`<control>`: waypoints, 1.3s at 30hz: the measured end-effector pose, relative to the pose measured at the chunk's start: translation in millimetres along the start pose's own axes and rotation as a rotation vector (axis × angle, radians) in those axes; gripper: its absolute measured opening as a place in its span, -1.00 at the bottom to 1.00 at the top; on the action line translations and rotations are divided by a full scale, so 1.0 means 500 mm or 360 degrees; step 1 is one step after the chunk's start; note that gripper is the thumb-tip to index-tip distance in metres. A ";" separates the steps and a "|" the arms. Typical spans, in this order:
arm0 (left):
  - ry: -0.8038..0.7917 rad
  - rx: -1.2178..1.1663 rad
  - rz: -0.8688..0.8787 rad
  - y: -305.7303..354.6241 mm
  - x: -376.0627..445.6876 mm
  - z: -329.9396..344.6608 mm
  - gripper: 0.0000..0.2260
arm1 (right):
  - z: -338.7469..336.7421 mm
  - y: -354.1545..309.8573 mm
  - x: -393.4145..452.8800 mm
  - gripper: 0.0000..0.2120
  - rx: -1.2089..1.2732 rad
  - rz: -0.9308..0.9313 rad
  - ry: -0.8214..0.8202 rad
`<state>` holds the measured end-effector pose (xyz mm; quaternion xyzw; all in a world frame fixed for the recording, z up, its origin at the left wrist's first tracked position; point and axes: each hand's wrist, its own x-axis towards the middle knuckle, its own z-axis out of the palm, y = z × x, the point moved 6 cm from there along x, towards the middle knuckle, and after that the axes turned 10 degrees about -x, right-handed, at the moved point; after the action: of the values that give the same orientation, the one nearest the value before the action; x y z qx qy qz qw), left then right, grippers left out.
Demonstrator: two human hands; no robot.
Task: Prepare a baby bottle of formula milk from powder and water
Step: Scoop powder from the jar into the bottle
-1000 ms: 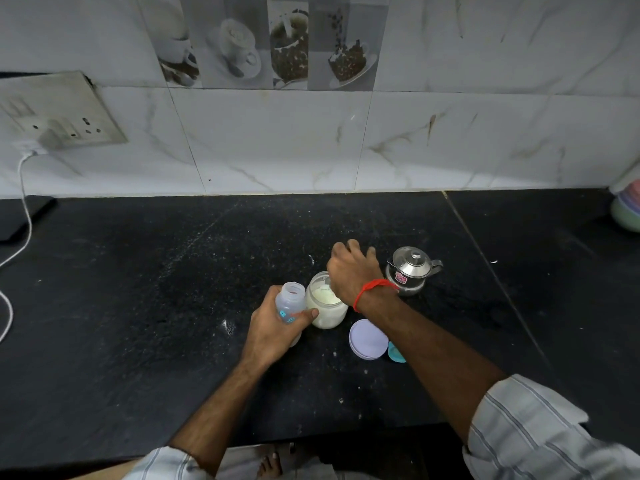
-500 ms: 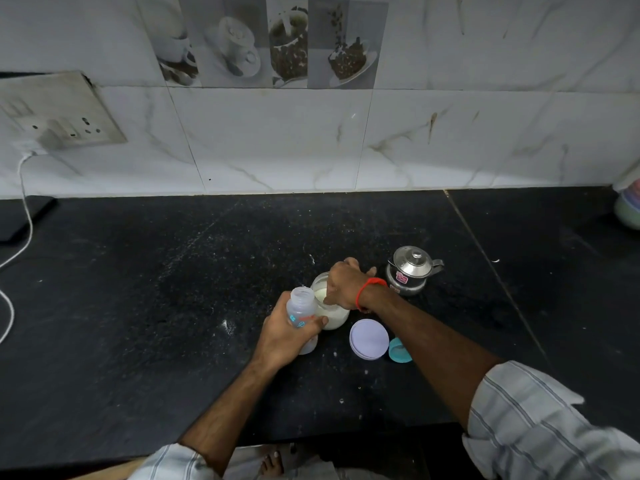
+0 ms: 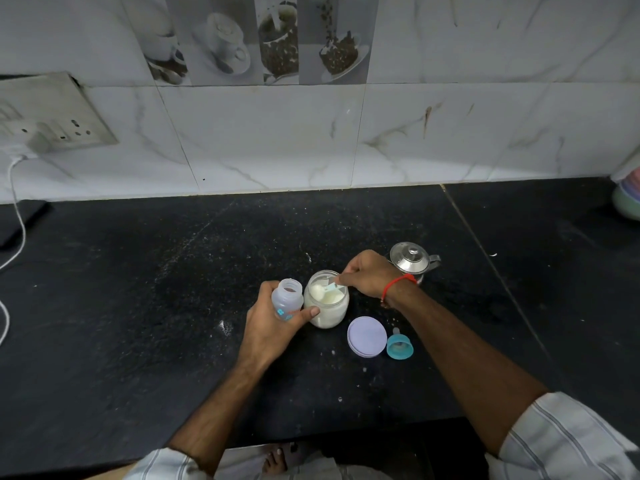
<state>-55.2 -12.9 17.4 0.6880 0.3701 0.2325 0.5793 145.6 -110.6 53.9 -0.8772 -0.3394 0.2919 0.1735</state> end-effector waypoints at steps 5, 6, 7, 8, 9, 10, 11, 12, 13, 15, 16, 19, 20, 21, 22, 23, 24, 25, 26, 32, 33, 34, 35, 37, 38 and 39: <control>0.0033 -0.0028 0.0020 0.009 0.002 -0.010 -0.39 | 0.000 0.012 -0.013 -0.75 0.0107 0.0012 -0.0017; 0.0032 -0.0035 0.0031 0.010 0.001 -0.011 -0.40 | 0.000 0.014 -0.014 -0.75 0.0131 0.0013 -0.0015; 0.0028 -0.0038 0.0042 0.012 0.000 -0.011 -0.40 | -0.001 0.017 -0.015 -0.75 0.0162 0.0014 -0.0011; 0.0025 -0.0036 0.0049 0.013 -0.001 -0.011 -0.40 | -0.002 0.019 -0.017 -0.75 0.0193 0.0016 -0.0009; 0.0024 -0.0029 0.0054 0.013 -0.001 -0.012 -0.40 | -0.002 0.023 -0.018 -0.74 0.0214 0.0023 -0.0004; 0.0025 -0.0024 0.0059 0.013 -0.002 -0.013 -0.41 | -0.003 0.026 -0.019 -0.72 0.0220 0.0029 0.0002; 0.0025 -0.0022 0.0062 0.013 -0.003 -0.014 -0.41 | -0.003 0.029 -0.019 -0.70 0.0217 0.0033 0.0010; 0.0023 -0.0022 0.0063 0.013 -0.004 -0.014 -0.41 | -0.003 0.032 -0.020 -0.69 0.0218 0.0030 0.0012; 0.0020 -0.0024 0.0065 0.013 -0.005 -0.015 -0.42 | -0.003 0.032 -0.020 -0.69 0.0220 0.0020 0.0007; 0.0013 -0.0029 0.0068 0.016 -0.006 -0.015 -0.43 | -0.006 0.033 -0.021 -0.70 0.0246 0.0003 -0.0006; 0.0011 -0.0033 0.0076 0.018 -0.008 -0.015 -0.44 | -0.010 0.035 -0.021 -0.71 0.0269 0.0001 -0.0002; -0.0004 -0.0046 0.0106 0.019 -0.011 -0.015 -0.49 | -0.014 0.046 -0.022 -0.72 0.0291 0.0016 -0.0008; -0.0012 -0.0061 0.0113 0.019 -0.013 -0.014 -0.51 | -0.011 0.052 -0.022 -0.72 0.0264 0.0023 -0.0018; -0.0021 -0.0074 0.0118 0.019 -0.014 -0.012 -0.52 | -0.008 0.057 -0.023 -0.72 0.0247 0.0031 -0.0022; -0.0029 -0.0081 0.0124 0.020 -0.015 -0.011 -0.52 | -0.005 0.062 -0.023 -0.71 0.0261 0.0037 -0.0021; -0.0035 -0.0079 0.0130 0.020 -0.014 -0.009 -0.52 | -0.003 0.066 -0.022 -0.69 0.0295 0.0044 -0.0013; -0.0041 -0.0072 0.0135 0.021 -0.013 -0.008 -0.52 | -0.003 0.069 -0.022 -0.69 0.0329 0.0051 -0.0003; -0.0044 -0.0063 0.0138 0.021 -0.012 -0.008 -0.52 | -0.004 0.070 -0.022 -0.69 0.0354 0.0057 0.0005; -0.0047 -0.0052 0.0144 0.021 -0.011 -0.008 -0.52 | -0.006 0.070 -0.023 -0.70 0.0375 0.0058 0.0008; -0.0068 0.0007 0.0200 0.024 -0.010 -0.009 -0.55 | -0.026 0.069 -0.033 -0.75 0.0515 0.0002 0.0065; -0.0059 0.0003 0.0208 0.024 -0.010 -0.009 -0.55 | -0.021 0.070 -0.033 -0.75 0.0473 -0.0001 0.0053; -0.0054 -0.0002 0.0214 0.025 -0.010 -0.009 -0.55 | -0.014 0.073 -0.032 -0.75 0.0414 0.0004 0.0041; -0.0052 -0.0005 0.0216 0.026 -0.011 -0.009 -0.54 | -0.007 0.076 -0.032 -0.75 0.0371 0.0012 0.0036; -0.0050 -0.0011 0.0221 0.029 -0.012 -0.009 -0.53 | -0.002 0.076 -0.034 -0.78 0.0382 0.0007 0.0047; -0.0045 -0.0019 0.0223 0.029 -0.013 -0.009 -0.53 | -0.003 0.074 -0.035 -0.79 0.0403 -0.0006 0.0055; -0.0040 -0.0025 0.0222 0.028 -0.012 -0.010 -0.53 | -0.007 0.073 -0.037 -0.79 0.0424 -0.0016 0.0064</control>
<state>-59.4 -15.3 33.0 0.7105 0.3120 0.2666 0.5717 154.7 -149.5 45.3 -0.8503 -0.2986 0.3160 0.2966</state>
